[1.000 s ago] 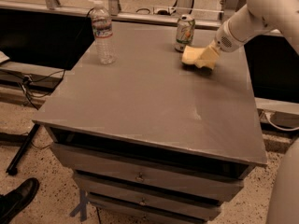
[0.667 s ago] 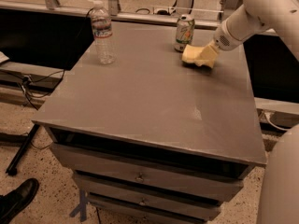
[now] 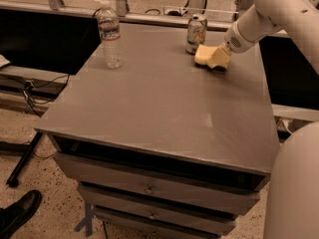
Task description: Move sponge near 7up can
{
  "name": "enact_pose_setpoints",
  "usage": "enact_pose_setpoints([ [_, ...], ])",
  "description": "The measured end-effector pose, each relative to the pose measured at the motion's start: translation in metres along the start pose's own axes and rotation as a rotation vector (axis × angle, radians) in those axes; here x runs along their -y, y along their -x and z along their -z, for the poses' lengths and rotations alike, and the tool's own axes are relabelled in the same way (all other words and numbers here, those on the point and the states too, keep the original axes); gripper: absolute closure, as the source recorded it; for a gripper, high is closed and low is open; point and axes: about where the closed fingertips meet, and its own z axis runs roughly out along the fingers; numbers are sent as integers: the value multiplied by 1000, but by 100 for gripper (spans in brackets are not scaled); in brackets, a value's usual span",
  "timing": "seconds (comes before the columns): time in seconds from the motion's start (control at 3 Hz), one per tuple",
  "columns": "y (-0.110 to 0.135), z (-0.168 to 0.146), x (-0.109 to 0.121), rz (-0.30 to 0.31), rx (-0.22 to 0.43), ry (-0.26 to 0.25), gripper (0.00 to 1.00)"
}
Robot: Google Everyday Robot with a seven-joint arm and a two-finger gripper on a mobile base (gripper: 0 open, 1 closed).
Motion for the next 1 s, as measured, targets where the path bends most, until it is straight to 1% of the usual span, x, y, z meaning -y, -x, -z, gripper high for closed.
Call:
enact_pose_setpoints([
  [0.33,1,-1,1,-3,-2,3,0],
  [0.67,0,9,-1,-4,13,6,0],
  [1.0,-7,44,2,-27,101,23,0],
])
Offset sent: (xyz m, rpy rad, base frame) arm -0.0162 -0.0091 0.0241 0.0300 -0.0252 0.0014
